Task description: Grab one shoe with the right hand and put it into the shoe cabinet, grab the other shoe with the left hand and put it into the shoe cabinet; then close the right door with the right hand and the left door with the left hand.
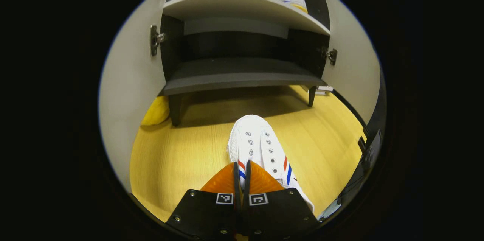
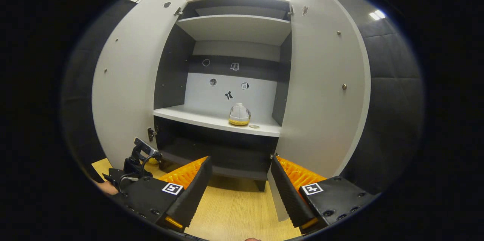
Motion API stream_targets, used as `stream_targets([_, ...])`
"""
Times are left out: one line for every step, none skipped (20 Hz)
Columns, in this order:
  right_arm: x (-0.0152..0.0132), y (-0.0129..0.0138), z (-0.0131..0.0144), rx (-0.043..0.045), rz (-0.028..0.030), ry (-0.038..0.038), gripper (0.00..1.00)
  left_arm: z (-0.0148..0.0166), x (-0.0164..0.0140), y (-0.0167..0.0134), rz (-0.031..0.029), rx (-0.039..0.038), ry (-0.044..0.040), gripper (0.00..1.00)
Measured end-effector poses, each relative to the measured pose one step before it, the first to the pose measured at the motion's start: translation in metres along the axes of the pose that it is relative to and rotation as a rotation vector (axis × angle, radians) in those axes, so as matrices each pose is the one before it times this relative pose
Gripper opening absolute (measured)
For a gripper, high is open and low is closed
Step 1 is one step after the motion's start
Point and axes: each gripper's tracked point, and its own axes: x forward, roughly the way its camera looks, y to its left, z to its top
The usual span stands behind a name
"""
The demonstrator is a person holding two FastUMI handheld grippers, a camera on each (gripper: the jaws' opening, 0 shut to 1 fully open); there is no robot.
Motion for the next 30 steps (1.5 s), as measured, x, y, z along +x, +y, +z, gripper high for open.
stream_targets([-0.0014, 0.00054, 0.00076, 0.00086, 0.00641, -0.0037, 0.98, 0.00841, -0.00292, 0.00053, 0.00091, -0.00271, -0.0179, 0.0])
stream_targets([-0.00132, 0.00026, 0.00098, -0.0008, 0.00616, -0.00232, 0.97, 0.00689, -0.00657, -0.00002, -0.00077, -0.00697, -0.01978, 0.0])
stream_targets([-0.00253, -0.00003, -0.00017, -0.00111, 0.00591, -0.00284, 0.97, 0.01005, -0.00584, -0.00169, -0.00082, -0.00888, -0.01917, 0.0])
stream_targets([-0.00167, 0.00051, 0.00079, -0.00013, 0.00676, -0.00312, 0.97, 0.01198, -0.00843, -0.00396, -0.00001, -0.00646, -0.02353, 0.0])
stream_targets([-0.00191, -0.00014, 0.00008, -0.00147, 0.00637, -0.00093, 0.97, 0.01265, -0.00627, -0.00175, 0.0018, -0.00446, -0.02363, 0.0])
stream_targets([-0.00221, -0.0003, 0.0004, -0.0014, 0.00511, -0.00232, 0.98, 0.01288, -0.00208, -0.00211, 0.00189, -0.00336, -0.02352, 0.0])
stream_targets([-0.00238, -0.0004, 0.00062, 0.0, 0.00439, -0.00274, 0.98, 0.01368, -0.00163, -0.00188, 0.00233, -0.00338, -0.02424, 0.0])
stream_targets([-0.00164, -0.00075, 0.00134, 0.00203, 0.00465, -0.00393, 0.98, 0.00929, -0.00564, -0.00135, 0.00152, -0.00208, -0.02363, 0.0])
stream_targets([-0.00237, -0.00066, 0.00102, 0.00185, 0.00369, -0.00361, 0.97, 0.01254, -0.00282, -0.00199, 0.00004, -0.00109, -0.0234, 0.0])
stream_targets([-0.00233, -0.00079, 0.0013, 0.00119, 0.00223, -0.00482, 0.98, 0.00937, -0.00444, -0.00179, -0.00042, -0.00004, -0.02258, 0.0])
stream_targets([-0.00219, -0.00138, 0.00022, 0.00047, 0.00266, -0.00331, 0.98, 0.00758, -0.00159, -0.00043, -0.00083, 0.00049, -0.02653, 0.0])
stream_targets([-0.00176, -0.00119, 0.00079, 0.00011, 0.00318, -0.00323, 0.98, 0.00737, -0.00186, 0.00006, 0.00064, 0.00361, -0.0194, 0.0])
stream_targets([-0.00177, -0.00127, -0.00023, -0.00035, 0.00139, -0.00249, 0.98, 0.00697, -0.00199, -0.00243, -0.00235, 0.00578, -0.02172, 0.0])
stream_targets([-0.00173, -0.00107, 0.00002, 0.00144, 0.00189, -0.00144, 0.98, 0.00771, 0.00045, -0.00245, -0.00029, 0.00311, -0.02017, 0.0])
stream_targets([-0.00299, -0.00158, -0.00012, 0.00239, 0.00165, -0.00075, 0.98, 0.00783, 0.00173, -0.0034, 0.00013, -0.00261, -0.01707, 0.0])
stream_targets([-0.00202, -0.00187, -0.00025, 0.00302, 0.00022, -0.00077, 0.98, 0.00596, -0.00198, -0.0004, -0.00112, -0.00493, -0.01953, 0.0])
stream_targets([-0.00179, -0.00148, -0.00107, 0.0033, -0.00024, 0.00005, 0.98, 0.01159, -0.00331, -0.00295, 0.00134, -0.0075, -0.02185, 0.0])
stream_targets([-0.00211, -0.00179, -0.00098, 0.00353, -0.00102, 0.00096, 0.98, 0.01357, -0.00001, -0.00234, 0.00117, -0.00395, -0.02171, 0.0])
stream_targets([-0.00193, -0.00199, -0.00069, 0.00415, -0.0011, -0.00019, 0.98, 0.01192, 0.0033, -0.0021, 0.00098, 0.00279, -0.02272, 0.0])
stream_targets([-0.0026, -0.00187, -0.00044, 0.00238, -0.00261, -0.00008, 0.98, 0.01407, -0.00302, 0.00069, 0.00429, 0.00589, -0.0203, 0.0])
stream_targets([-0.0021, -0.00229, -0.00149, 0.00239, -0.00415, -0.00169, 0.98, 0.01349, 0.00218, 0.00023, 0.00468, 0.008, -0.01649, 0.0])
stream_targets([-0.00202, -0.00269, -0.00077, 0.00247, -0.00463, -0.00042, 0.98, 0.01759, 0.00063, -0.00131, 0.00396, 0.00375, -0.01852, 0.0])
stream_targets([-0.00206, -0.00164, -0.00105, 0.004, -0.00276, -0.0004, 0.98, 0.01098, 0.00027, -0.00048, 0.00381, 0.00118, -0.01561, 0.0])
stream_targets([-0.00189, -0.00233, -0.00022, 0.004, -0.00552, -0.00004, 0.98, 0.01316, 0.00433, 0.00166, 0.00642, -0.00168, -0.01381, 0.0])
stream_targets([-0.00213, -0.00206, -0.00043, 0.00323, -0.00479, -0.00106, 0.98, 0.01163, 0.00667, 0.00045, 0.00705, -0.00081, -0.00874, 0.0])
stream_targets([-0.00146, -0.00253, 0.00004, 0.00119, -0.00651, -0.00077, 0.98, 0.00978, 0.00954, 0.00209, 0.00797, -0.00339, -0.01362, 0.0])
stream_targets([-0.00189, -0.00266, -0.00107, 0.00027, -0.00599, -0.00096, 0.98, 0.00645, 0.00928, 0.00185, 0.00362, -0.00141, -0.01096, 0.0])
stream_targets([-0.00123, -0.00279, -0.00009, -0.00059, -0.00741, -0.00092, 0.98, 0.00791, 0.00596, 0.00269, 0.00179, 0.00007, -0.01624, 0.0])
stream_targets([-0.0014, -0.00201, -0.00139, -0.00015, -0.00812, 0.00227, 0.98, 0.00875, 0.00933, 0.00101, 0.00094, 0.00272, -0.01339, 0.0])
stream_targets([-0.00016, -0.00219, -0.00149, 0.00161, -0.00739, 0.00389, 0.98, 0.00782, 0.0068, 0.00213, 0.00164, 0.00435, -0.01401, 0.0])
